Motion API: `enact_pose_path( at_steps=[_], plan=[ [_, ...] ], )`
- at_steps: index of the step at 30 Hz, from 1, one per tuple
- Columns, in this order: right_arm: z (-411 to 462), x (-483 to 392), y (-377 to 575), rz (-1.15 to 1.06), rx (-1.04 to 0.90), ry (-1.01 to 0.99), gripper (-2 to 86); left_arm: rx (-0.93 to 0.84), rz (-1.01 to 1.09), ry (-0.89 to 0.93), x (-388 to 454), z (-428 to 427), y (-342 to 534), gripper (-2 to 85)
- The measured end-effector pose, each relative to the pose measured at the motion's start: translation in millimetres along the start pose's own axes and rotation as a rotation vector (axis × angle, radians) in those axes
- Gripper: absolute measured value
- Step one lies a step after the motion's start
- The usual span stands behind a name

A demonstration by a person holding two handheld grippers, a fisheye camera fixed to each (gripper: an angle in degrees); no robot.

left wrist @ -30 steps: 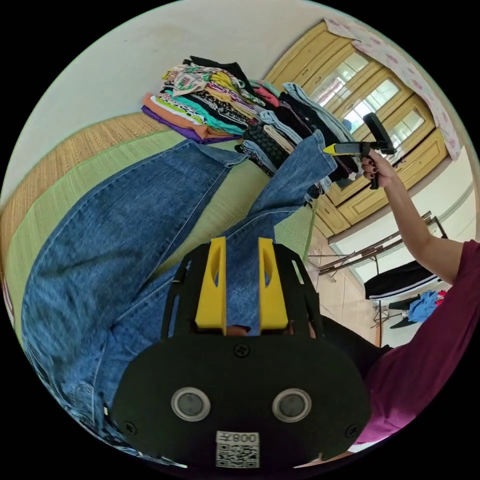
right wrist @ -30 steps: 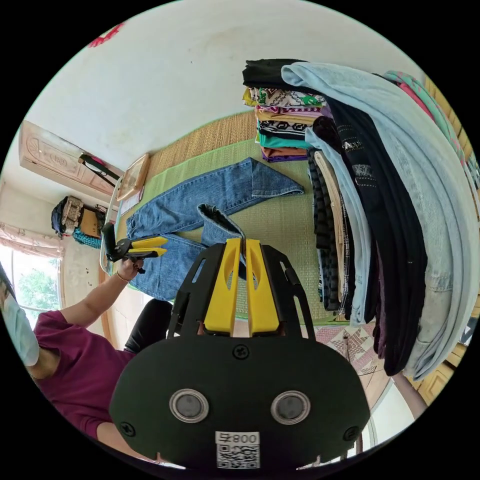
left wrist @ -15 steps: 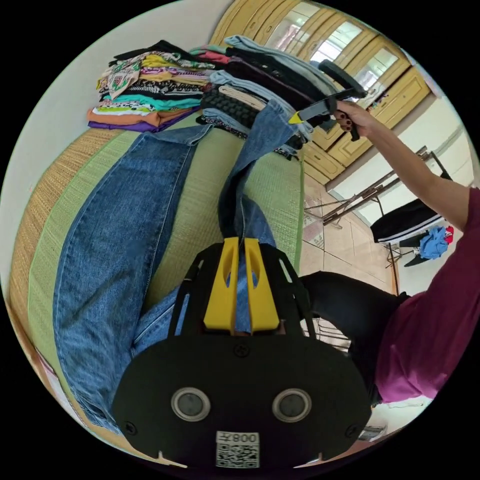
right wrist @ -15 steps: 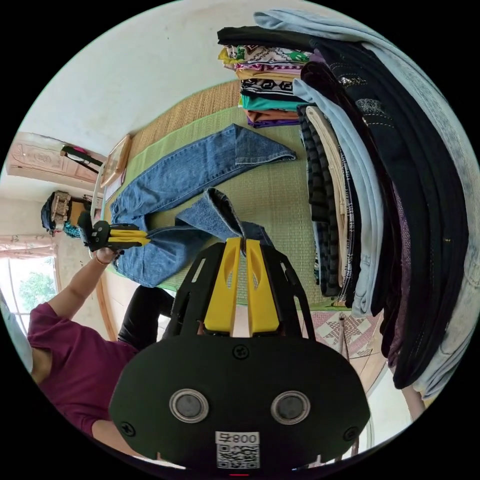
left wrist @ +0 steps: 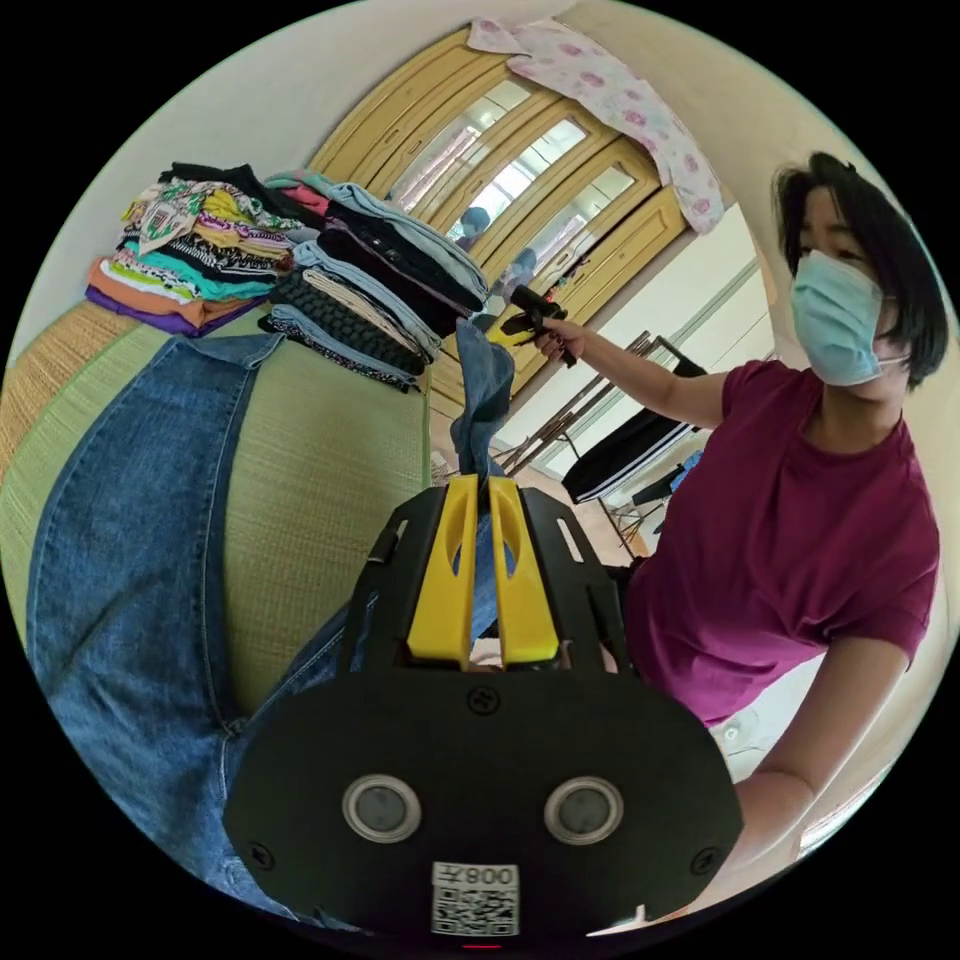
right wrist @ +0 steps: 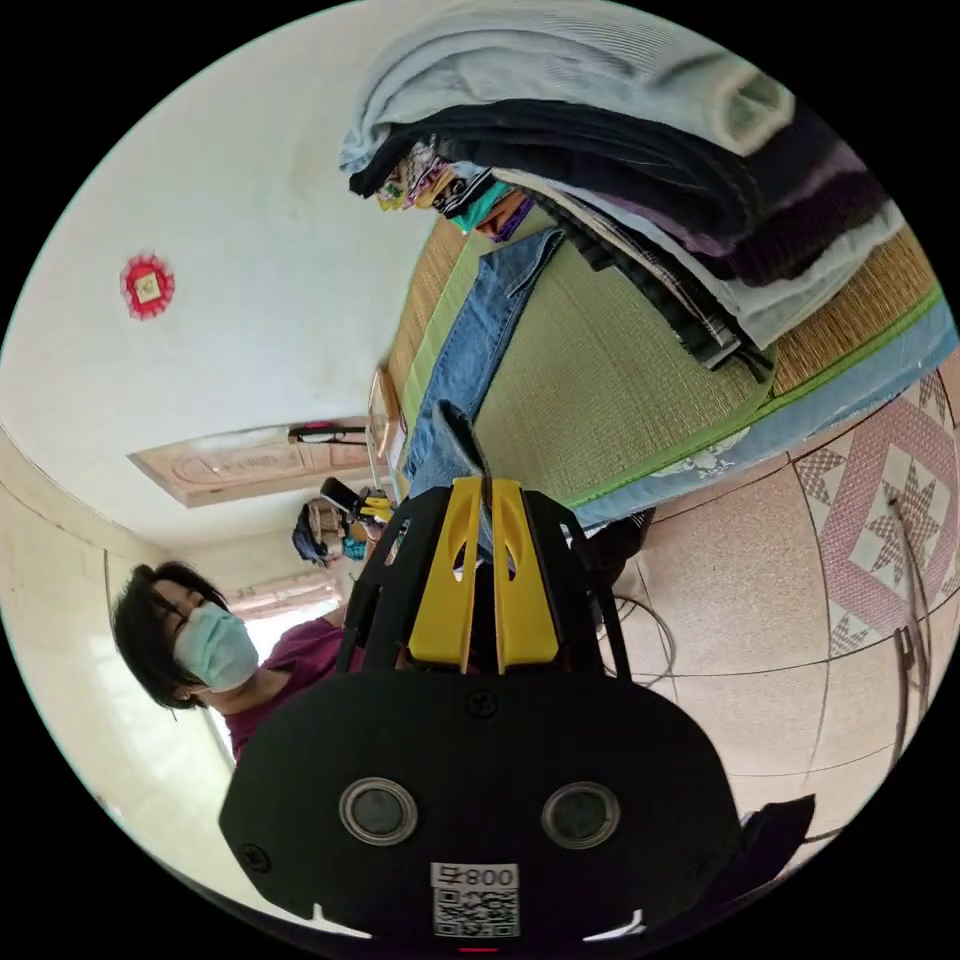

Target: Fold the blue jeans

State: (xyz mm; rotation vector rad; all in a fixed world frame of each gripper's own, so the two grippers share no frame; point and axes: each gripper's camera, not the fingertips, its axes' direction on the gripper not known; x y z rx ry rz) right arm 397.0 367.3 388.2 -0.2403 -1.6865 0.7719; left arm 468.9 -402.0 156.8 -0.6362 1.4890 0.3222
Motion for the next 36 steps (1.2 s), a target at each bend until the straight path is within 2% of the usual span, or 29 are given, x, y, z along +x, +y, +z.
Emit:
enact_pose_path(
  at_steps=[6, 11, 15, 21, 26, 31, 36],
  plan=[
    [48, 45, 29, -0.019, 0.127, 0.255, 4.5, -0.034, -0.088, -0.016, -28, 9, 8, 1.9],
    [120, 100, 61, 0.034, 0.128, 0.116, 8.8, -0.041, -0.091, -0.022, -31, 1, 8, 1.9],
    [167, 105, 63, 0.008, 0.137, 0.022, 10.3, -0.056, -0.098, -0.029, -30, -7, 10, 2.0],
    [170, 78, 49, -0.053, 0.282, 0.296, 10.4, -0.076, -0.100, -0.051, -27, -16, 11, 2.0],
    [187, 72, 40, -0.051, 0.267, 0.442, 8.3, -0.058, -0.119, -0.044, -29, -25, 17, 2.1],
    [191, 76, 56, -0.030, 0.287, 0.450, 5.3, -0.051, -0.133, -0.057, -27, -33, 21, 2.2],
    [145, 93, 100, -0.022, 0.288, 0.154, 2.2, -0.060, -0.138, -0.084, -20, -42, 23, 2.3]
  ],
)
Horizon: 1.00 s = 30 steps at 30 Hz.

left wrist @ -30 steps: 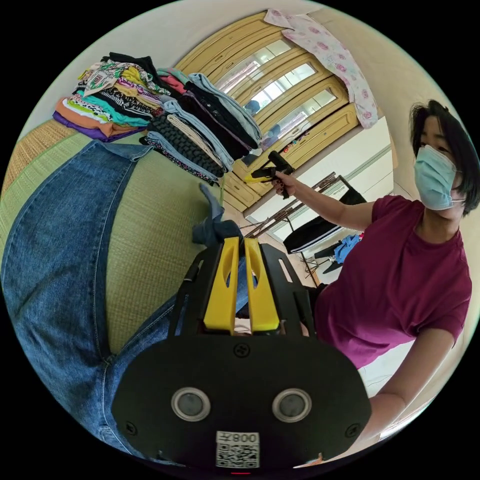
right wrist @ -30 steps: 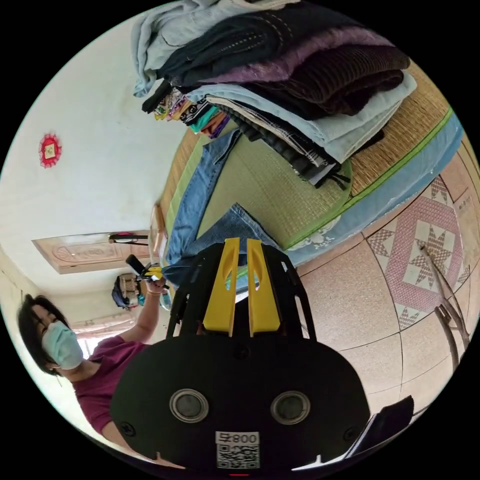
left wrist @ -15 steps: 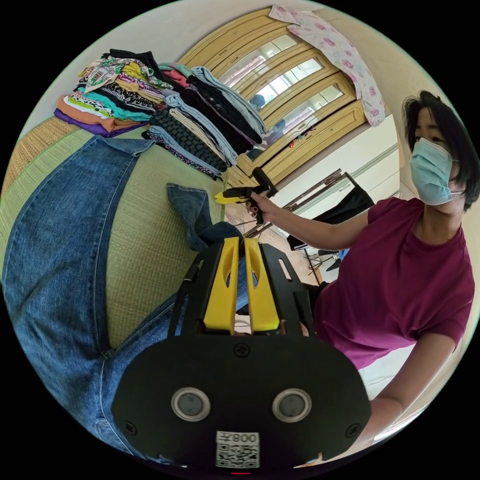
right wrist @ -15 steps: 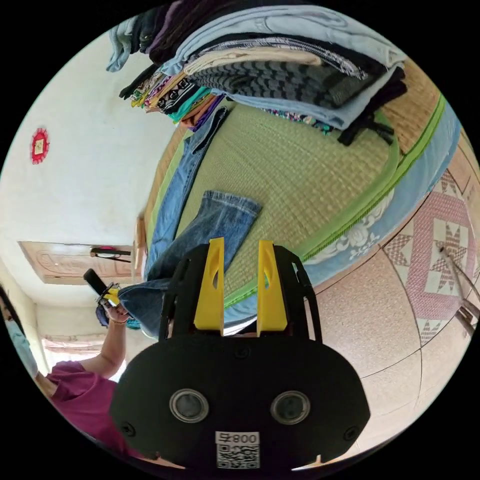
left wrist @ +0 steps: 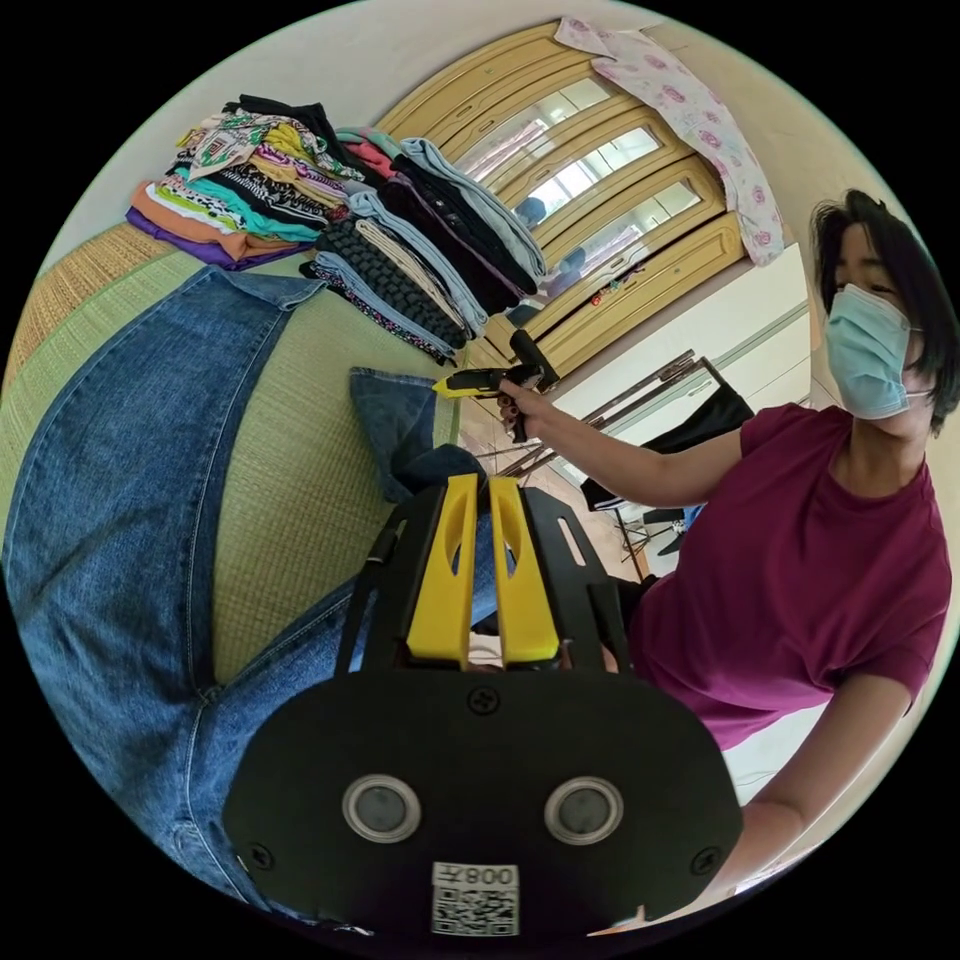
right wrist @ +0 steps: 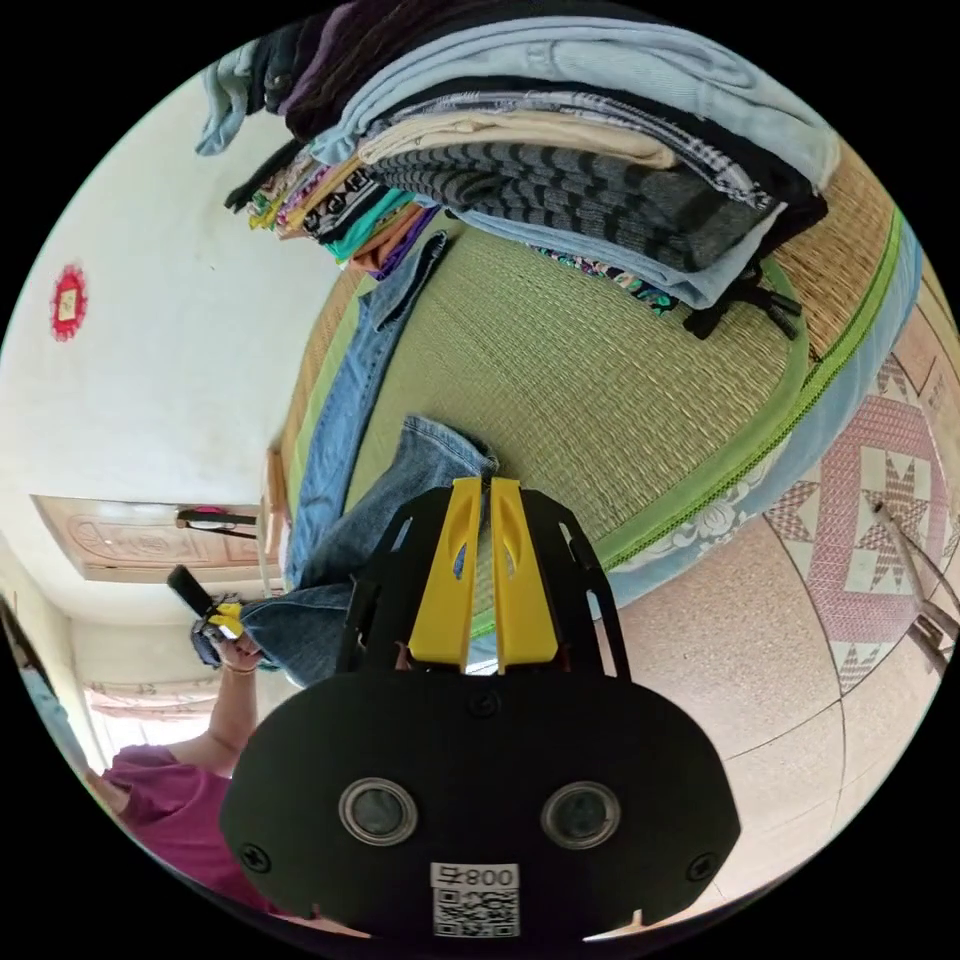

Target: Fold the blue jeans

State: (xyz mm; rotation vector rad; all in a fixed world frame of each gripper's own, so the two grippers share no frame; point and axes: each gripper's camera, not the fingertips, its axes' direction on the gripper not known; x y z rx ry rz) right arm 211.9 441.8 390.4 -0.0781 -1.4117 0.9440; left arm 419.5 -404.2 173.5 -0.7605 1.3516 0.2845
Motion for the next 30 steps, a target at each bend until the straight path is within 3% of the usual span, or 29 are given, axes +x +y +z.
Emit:
enact_pose_path(
  at_steps=[6, 11, 17, 20, 30],
  plan=[
    [-121, 18, 64, 0.041, 0.196, -0.265, 1.5, -0.008, 0.003, -0.038, 7, -5, 2, 2.2],
    [-174, 21, 101, 0.067, 0.322, -0.354, 1.3, -0.011, -0.010, -0.049, 8, -4, 1, 2.0],
    [-181, 53, 126, 0.215, 0.434, -0.474, 1.4, 0.012, -0.113, -0.156, 0, 0, 3, 0.7],
    [-173, 61, 140, 0.269, 0.428, -0.484, 1.5, 0.065, -0.122, -0.046, -1, -4, 6, 0.3],
    [-184, -20, 151, 0.136, 0.584, -0.491, 0.8, -0.021, -0.097, -0.151, 27, 21, 3, 0.3]
  ],
)
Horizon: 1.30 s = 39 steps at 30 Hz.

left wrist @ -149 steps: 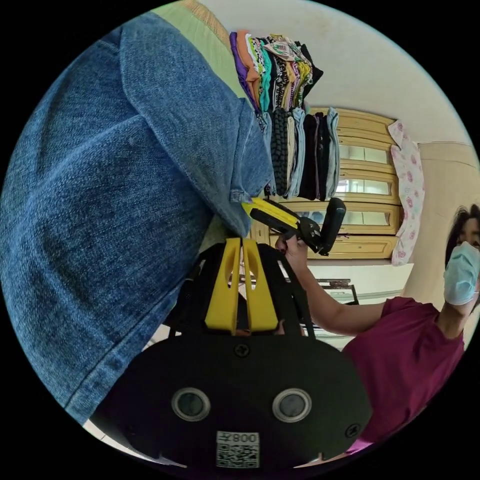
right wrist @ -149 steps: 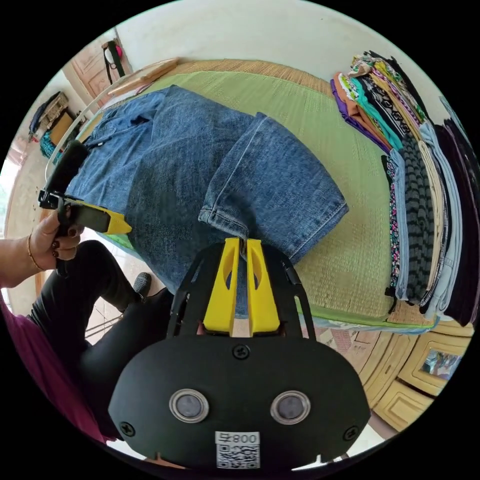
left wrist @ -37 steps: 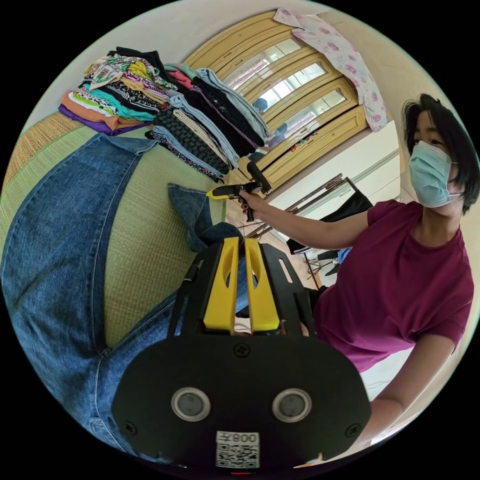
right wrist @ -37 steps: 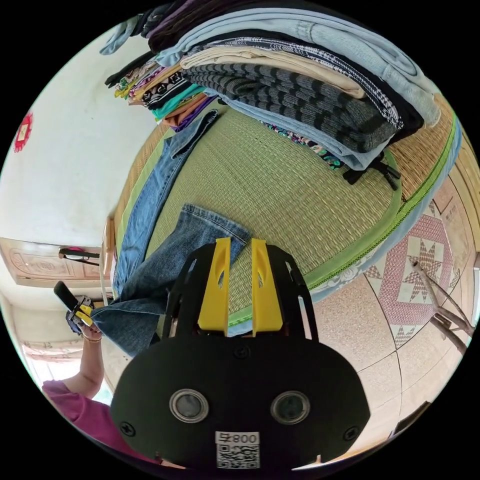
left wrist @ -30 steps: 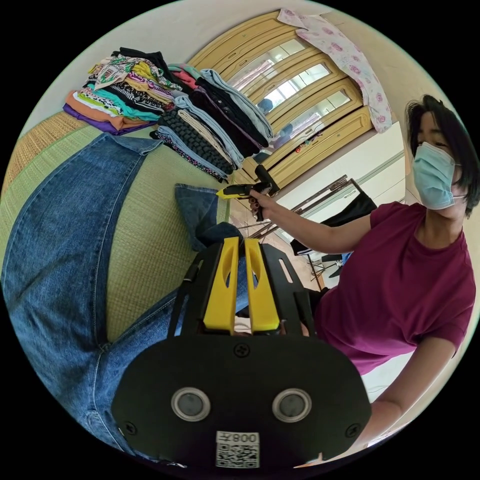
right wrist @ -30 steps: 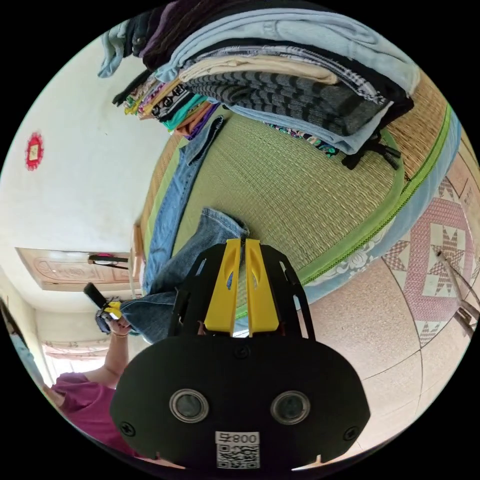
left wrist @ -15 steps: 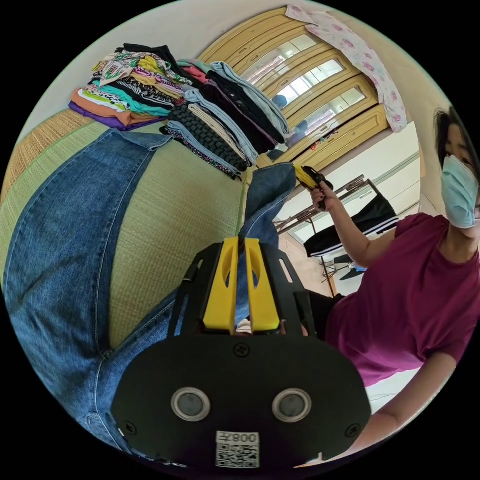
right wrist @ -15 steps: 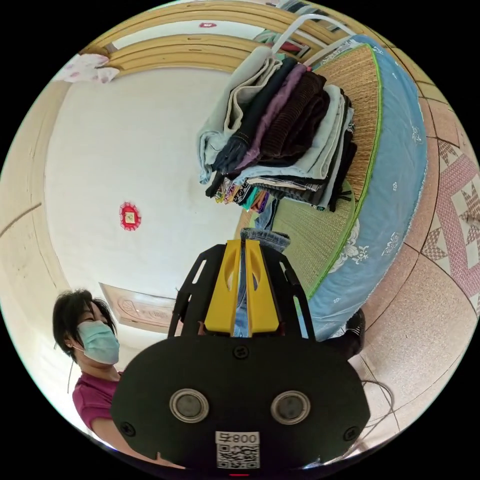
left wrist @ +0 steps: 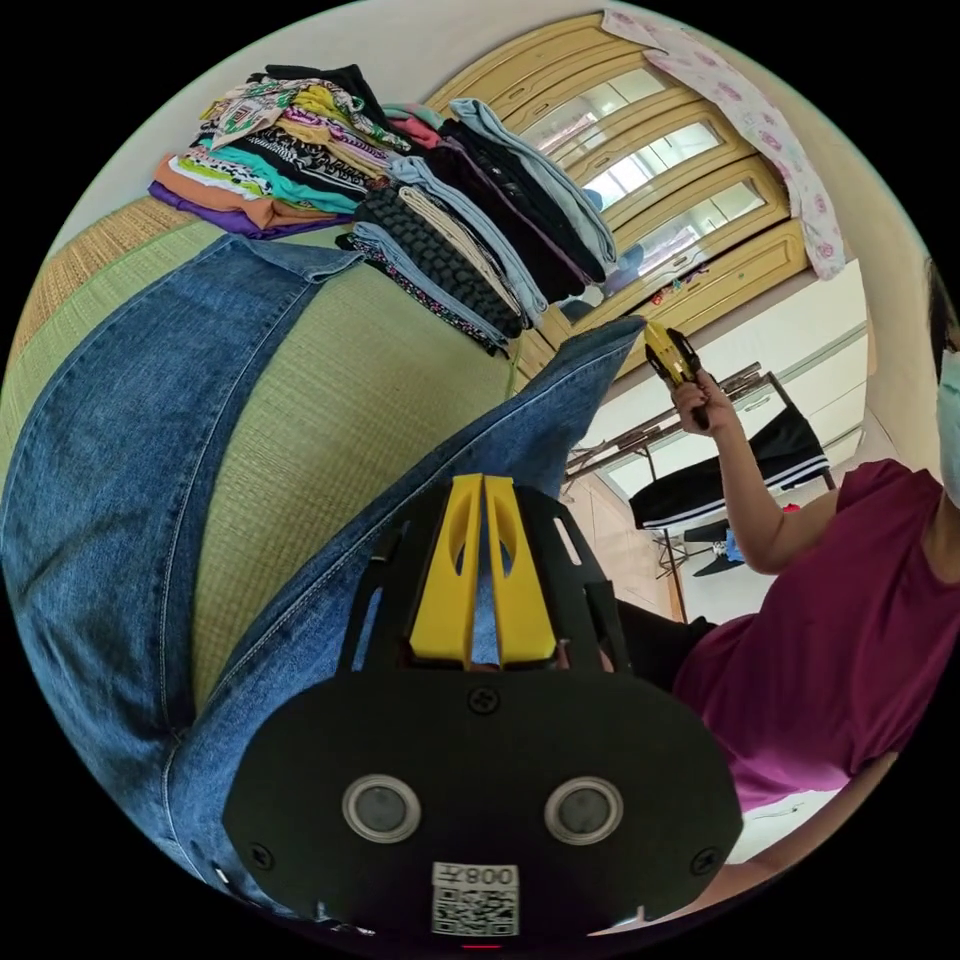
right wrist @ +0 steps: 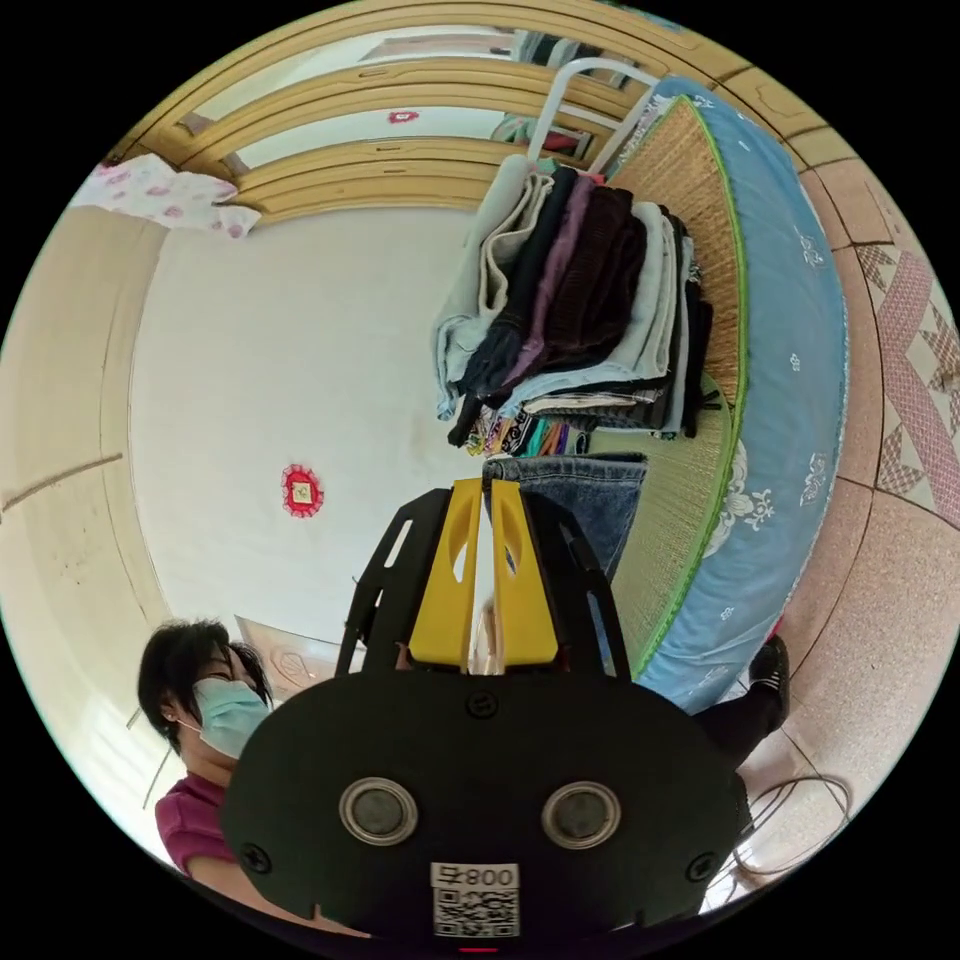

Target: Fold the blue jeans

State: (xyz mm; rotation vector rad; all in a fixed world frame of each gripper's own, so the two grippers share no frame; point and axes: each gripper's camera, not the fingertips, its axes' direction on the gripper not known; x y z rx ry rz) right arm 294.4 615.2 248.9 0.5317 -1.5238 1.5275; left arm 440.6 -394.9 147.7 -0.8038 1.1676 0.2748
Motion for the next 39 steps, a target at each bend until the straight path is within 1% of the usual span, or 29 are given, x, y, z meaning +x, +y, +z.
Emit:
enact_pose_path(
  at_steps=[1, 2, 3, 4, 5, 7, 9, 13, 14, 15, 16, 17, 19, 20, 21, 22, 23, 24, 26, 28, 31, 33, 35, 37, 38, 39],
  plan=[
    [7, -7, 0, -0.024, 0.020, 0.000, 0.7, 0.003, -0.014, -0.042, 1, 1, 1, 0.2],
    [21, -21, -2, -0.093, 0.078, -0.002, 0.5, 0.000, -0.050, -0.127, 1, 2, 1, 0.2],
    [42, -34, -5, -0.178, 0.104, 0.057, 0.3, -0.006, -0.076, -0.184, -1, 3, 2, 0.2],
    [55, -39, -6, -0.212, 0.101, 0.103, 0.3, -0.027, -0.129, -0.293, -6, 7, 3, 0.2],
    [85, -45, -8, -0.242, 0.066, 0.184, 0.2, -0.053, -0.186, -0.364, -14, 12, 5, 0.1],
    [134, -47, -3, -0.273, -0.051, 0.241, 0.1, -0.095, -0.255, -0.388, -27, 19, 10, 0.1],
    [188, -43, 22, -0.329, -0.218, 0.289, 0.1, -0.113, -0.307, -0.419, -32, 20, 18, 0.0],
    [247, -18, 74, -0.401, -0.449, 0.407, 0.0, -0.004, -0.338, -0.456, -10, -3, 44, 0.0],
    [266, -6, 90, -0.416, -0.538, 0.439, 0.0, 0.028, -0.342, -0.466, 0, -13, 56, 0.0],
    [285, 6, 105, -0.437, -0.613, 0.509, 0.0, 0.039, -0.347, -0.475, 4, -17, 62, 0.0],
    [294, 11, 112, -0.450, -0.637, 0.549, 0.0, 0.049, -0.353, -0.511, 13, -25, 76, -0.1],
    [312, 22, 126, -0.469, -0.685, 0.597, 0.0, 0.031, -0.364, -0.572, 19, -30, 90, -0.1],
    [344, 41, 146, -0.467, -0.801, 0.615, 0.0, -0.023, -0.421, -0.677, 17, -35, 111, -0.1],
    [367, 53, 160, -0.464, -0.868, 0.643, 0.0, -0.055, -0.461, -0.708, 11, -40, 124, -0.1],
    [385, 59, 172, -0.494, -0.906, 0.685, 0.0, -0.047, -0.451, -0.691, 9, -43, 130, -0.1],
    [388, 54, 175, -0.530, -0.863, 0.653, 0.0, -0.002, -0.478, -0.665, 4, -54, 141, -0.1],
    [402, 52, 180, -0.521, -0.858, 0.659, 0.0, 0.021, -0.529, -0.648, 0, -64, 148, -0.1],
    [418, 48, 184, -0.528, -0.869, 0.653, 0.0, 0.027, -0.560, -0.646, -1, -69, 150, -0.1],
    [442, 41, 192, -0.555, -0.895, 0.664, 0.0, 0.021, -0.599, -0.709, 0, -84, 161, -0.1],
    [460, 34, 196, -0.588, -0.901, 0.702, 0.0, 0.023, -0.619, -0.693, 8, -95, 172, -0.1],
    [473, 22, 200, -0.621, -0.917, 0.748, 0.0, 0.052, -0.590, -0.762, 42, -117, 198, -0.1],
    [467, 11, 201, -0.609, -0.868, 0.692, 0.0, 0.062, -0.620, -0.834, 56, -132, 223, 0.0],
    [465, 1, 206, -0.599, -0.839, 0.648, 0.0, 0.008, -0.734, -0.956, 57, -150, 260, 0.0],
    [468, -8, 221, -0.611, -0.850, 0.588, 0.0, -0.051, -0.810, -0.999, 51, -156, 287, 0.0],
    [477, -11, 238, -0.624, -0.900, 0.550, 0.0, -0.111, -0.878, -1.002, 42, -157, 304, 0.0],
    [489, -11, 256, -0.642, -0.967, 0.542, 0.1, -0.129, -0.884, -0.990, 39, -158, 311, 0.0]
  ],
)
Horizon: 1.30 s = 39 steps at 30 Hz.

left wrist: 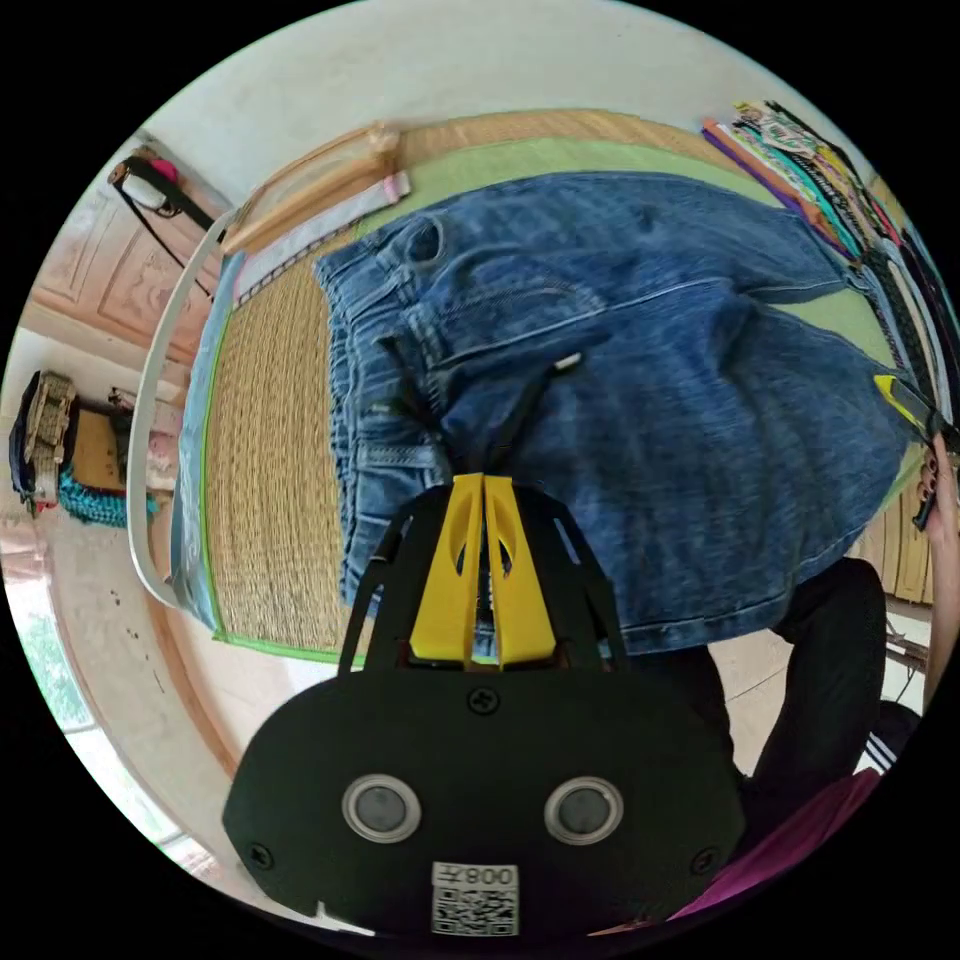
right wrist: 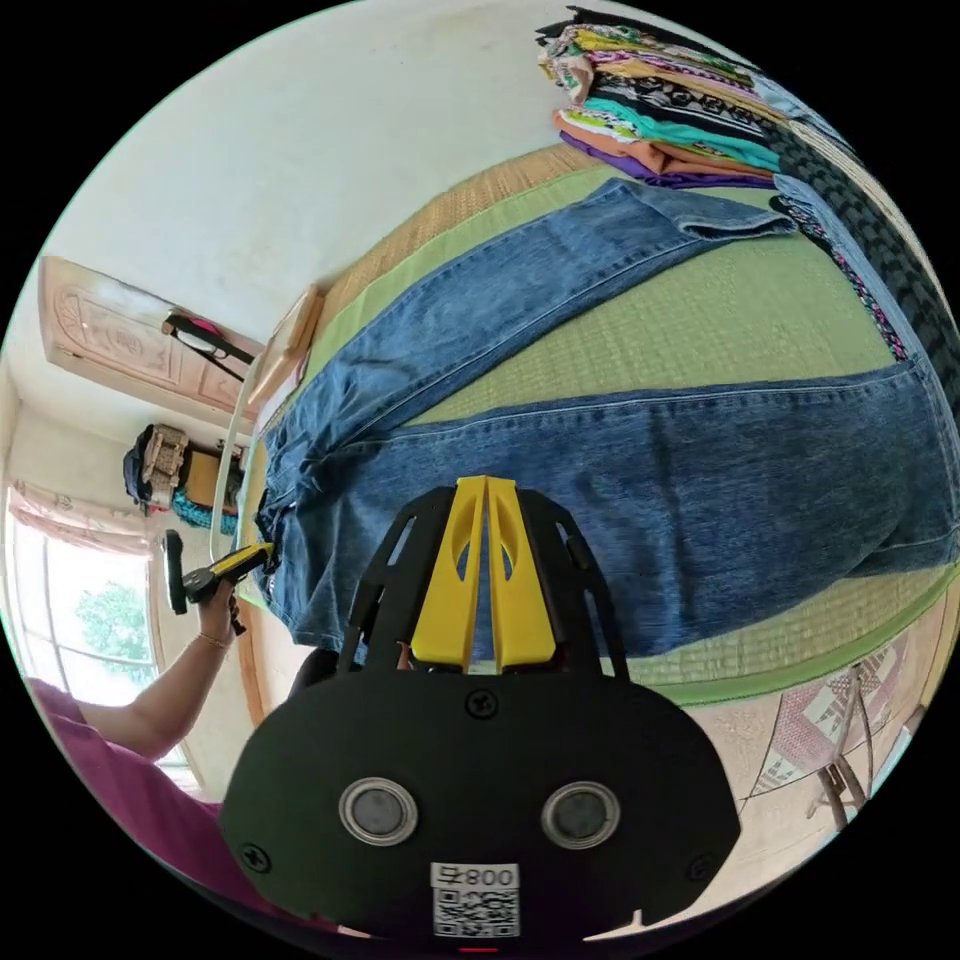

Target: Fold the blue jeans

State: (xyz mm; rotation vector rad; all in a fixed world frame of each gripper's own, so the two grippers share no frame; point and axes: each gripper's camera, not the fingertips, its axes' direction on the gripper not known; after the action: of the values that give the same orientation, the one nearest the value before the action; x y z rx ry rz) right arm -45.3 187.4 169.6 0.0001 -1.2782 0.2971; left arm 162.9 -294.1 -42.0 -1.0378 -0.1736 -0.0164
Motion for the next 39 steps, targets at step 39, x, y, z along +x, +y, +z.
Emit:
enact_pose_path(
  at_steps=[39],
  plan=[
    [-176, 197, 131, 0.632, 0.348, 0.084, 4.0, 0.050, 0.549, 0.537, 162, 40, -67, 6.3]
  ],
)
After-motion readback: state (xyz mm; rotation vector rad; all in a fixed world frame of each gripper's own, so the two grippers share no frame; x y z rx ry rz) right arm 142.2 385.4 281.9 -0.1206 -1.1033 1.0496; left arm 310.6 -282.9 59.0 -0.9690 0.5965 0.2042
